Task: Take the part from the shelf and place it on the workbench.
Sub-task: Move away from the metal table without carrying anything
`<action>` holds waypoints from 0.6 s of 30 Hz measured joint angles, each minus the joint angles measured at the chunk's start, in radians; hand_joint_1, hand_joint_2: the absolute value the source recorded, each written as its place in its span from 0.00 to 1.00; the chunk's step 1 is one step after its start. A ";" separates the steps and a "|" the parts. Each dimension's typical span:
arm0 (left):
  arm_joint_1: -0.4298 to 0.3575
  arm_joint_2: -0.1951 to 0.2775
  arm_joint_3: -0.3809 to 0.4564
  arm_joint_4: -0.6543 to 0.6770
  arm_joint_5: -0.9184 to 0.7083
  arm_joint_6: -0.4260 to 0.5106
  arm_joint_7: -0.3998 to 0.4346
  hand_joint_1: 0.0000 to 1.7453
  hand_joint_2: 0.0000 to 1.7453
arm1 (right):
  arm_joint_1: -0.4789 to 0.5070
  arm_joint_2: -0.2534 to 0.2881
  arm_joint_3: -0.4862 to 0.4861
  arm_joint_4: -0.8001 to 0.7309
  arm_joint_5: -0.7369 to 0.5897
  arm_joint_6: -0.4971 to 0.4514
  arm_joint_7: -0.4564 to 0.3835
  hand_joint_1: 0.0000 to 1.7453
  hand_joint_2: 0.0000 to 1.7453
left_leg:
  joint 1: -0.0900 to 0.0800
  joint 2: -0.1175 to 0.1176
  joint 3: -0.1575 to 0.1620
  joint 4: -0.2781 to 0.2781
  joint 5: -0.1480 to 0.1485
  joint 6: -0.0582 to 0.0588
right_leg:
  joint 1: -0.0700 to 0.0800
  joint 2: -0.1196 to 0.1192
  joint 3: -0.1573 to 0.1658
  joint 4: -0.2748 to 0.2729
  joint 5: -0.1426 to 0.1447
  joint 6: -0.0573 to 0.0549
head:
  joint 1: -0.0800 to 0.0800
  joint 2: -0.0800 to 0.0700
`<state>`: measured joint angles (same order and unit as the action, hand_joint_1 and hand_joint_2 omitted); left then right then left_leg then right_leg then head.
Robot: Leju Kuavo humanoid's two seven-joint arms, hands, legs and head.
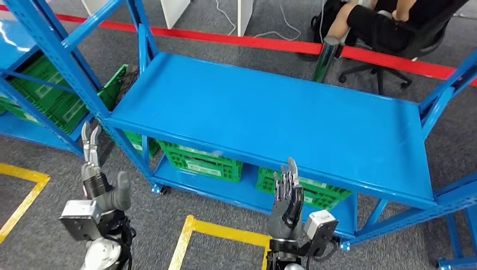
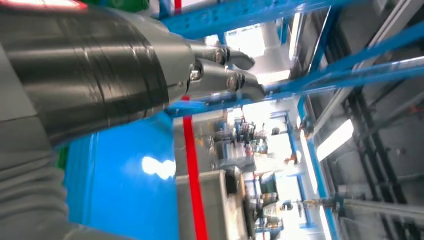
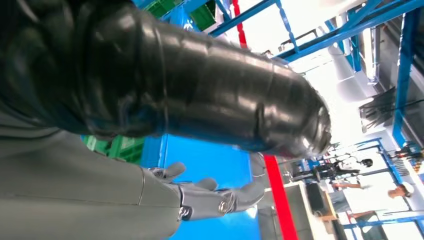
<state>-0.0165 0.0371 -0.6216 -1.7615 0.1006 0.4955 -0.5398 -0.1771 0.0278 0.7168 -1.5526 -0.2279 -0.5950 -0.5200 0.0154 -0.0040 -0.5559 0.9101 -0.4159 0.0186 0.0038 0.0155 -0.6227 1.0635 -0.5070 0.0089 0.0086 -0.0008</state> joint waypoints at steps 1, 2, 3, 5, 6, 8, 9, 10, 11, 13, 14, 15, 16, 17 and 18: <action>0.000 0.000 0.000 0.002 0.000 0.000 0.000 0.00 0.00 | 0.002 -0.002 0.000 0.003 0.001 0.000 0.000 0.00 0.00 | 0.001 0.001 0.008 -0.003 -0.002 0.002 | 0.001 0.001 -0.033 0.074 -0.027 -0.004 | 0.003 0.000; 0.000 0.000 0.001 0.005 0.000 0.000 0.000 0.00 0.00 | 0.004 -0.005 0.000 0.006 0.001 0.000 0.000 0.00 0.00 | 0.002 0.001 0.013 -0.002 -0.006 0.003 | 0.001 0.001 -0.066 0.142 -0.044 -0.004 | 0.003 0.000; 0.000 0.000 0.001 0.007 0.000 0.000 0.000 0.00 0.00 | 0.007 -0.007 0.000 0.009 0.001 0.000 0.000 0.00 0.00 | 0.003 0.001 0.017 0.002 -0.012 0.003 | 0.000 0.001 -0.090 0.184 -0.045 0.001 | 0.004 0.000; 0.000 -0.001 0.001 0.009 0.000 0.000 0.000 0.00 0.00 | 0.008 -0.009 0.000 0.012 0.001 -0.001 0.000 0.00 0.00 | 0.011 -0.002 0.022 0.019 -0.028 -0.004 | -0.011 -0.002 -0.085 0.145 0.012 0.021 | 0.005 0.000; 0.000 -0.001 0.002 0.010 0.000 0.000 0.000 0.00 0.00 | 0.007 -0.009 0.000 0.012 0.001 -0.001 0.000 0.00 0.00 | 0.016 -0.004 0.023 0.032 -0.038 -0.011 | -0.019 -0.005 -0.061 0.081 0.051 0.036 | 0.007 0.000; 0.000 -0.002 0.002 0.009 0.000 0.000 0.000 0.00 0.00 | 0.005 -0.009 0.000 0.012 0.001 0.000 0.000 0.00 0.00 | 0.018 -0.008 0.016 0.061 -0.057 -0.028 | -0.026 -0.007 -0.008 -0.021 0.081 0.050 | 0.019 0.000; -0.001 -0.002 0.002 0.008 0.000 0.000 0.000 0.00 0.00 | 0.004 -0.008 0.000 0.013 0.001 0.000 0.001 0.00 0.00 | 0.017 -0.010 0.010 0.071 -0.063 -0.034 | -0.026 -0.006 0.003 -0.040 0.076 0.048 | 0.020 0.000; -0.001 -0.002 0.002 0.008 0.000 0.000 0.000 0.00 0.00 | 0.004 -0.008 0.000 0.013 0.001 0.000 0.001 0.00 0.00 | 0.016 -0.012 0.005 0.078 -0.065 -0.039 | -0.023 -0.005 0.008 -0.038 0.066 0.040 | 0.019 0.000; -0.001 -0.002 0.002 0.008 0.000 0.000 0.000 0.00 0.00 | 0.003 -0.007 0.001 0.013 0.001 0.000 0.001 0.00 0.00 | 0.017 -0.013 0.002 0.081 -0.067 -0.042 | -0.024 -0.005 0.006 -0.036 0.062 0.029 | 0.013 0.000; -0.001 -0.002 0.002 0.008 -0.001 0.001 0.000 0.00 0.00 | 0.003 -0.003 0.001 0.013 0.001 0.000 0.001 0.00 0.00 | 0.018 -0.010 -0.008 0.098 -0.081 -0.047 | -0.023 -0.010 0.008 -0.032 0.059 0.014 | -0.001 0.000; -0.002 -0.002 0.003 0.008 -0.001 0.001 -0.001 0.00 0.00 | 0.002 -0.001 0.002 0.013 0.001 0.000 0.001 0.00 0.00 | 0.018 -0.007 -0.024 0.131 -0.099 -0.049 | -0.023 -0.014 0.011 -0.034 0.058 0.006 | -0.007 0.000; -0.003 -0.002 0.003 0.008 -0.001 0.001 -0.001 0.00 0.00 | 0.001 0.001 0.002 0.013 0.001 0.000 0.001 0.00 0.00 | 0.017 -0.003 -0.052 0.185 -0.125 -0.049 | -0.022 -0.020 0.014 -0.035 0.057 0.000 | -0.015 0.000; -0.003 -0.002 0.003 0.008 -0.001 0.001 -0.001 0.00 0.00 | 0.001 0.002 0.002 0.013 0.001 0.000 0.001 0.00 0.00 | 0.016 -0.001 -0.087 0.256 -0.152 -0.049 | -0.019 -0.026 0.015 -0.035 0.056 -0.004 | -0.024 0.000; -0.002 -0.002 0.003 0.008 -0.001 0.001 -0.001 0.00 0.00 | 0.000 0.002 0.002 0.013 0.001 0.000 0.001 0.00 0.00 | 0.015 0.000 -0.124 0.325 -0.173 -0.048 | -0.016 -0.032 0.015 -0.035 0.056 -0.007 | -0.032 0.000; -0.001 -0.001 0.003 0.008 0.000 0.001 -0.001 0.00 0.00 | 0.000 0.002 0.002 0.014 0.001 0.000 0.002 0.00 0.00 | 0.014 0.000 -0.152 0.373 -0.182 -0.046 | -0.013 -0.039 0.016 -0.035 0.055 -0.009 | -0.039 0.000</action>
<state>-0.0173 0.0357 -0.6183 -1.7530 0.1006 0.4967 -0.5405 -0.1768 0.0298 0.7185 -1.5391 -0.2266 -0.5952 -0.5184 0.0290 -0.0041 -0.7082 1.2836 -0.5977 -0.0270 -0.0095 -0.0234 -0.6071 1.0281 -0.4518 0.0002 -0.0307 -0.0008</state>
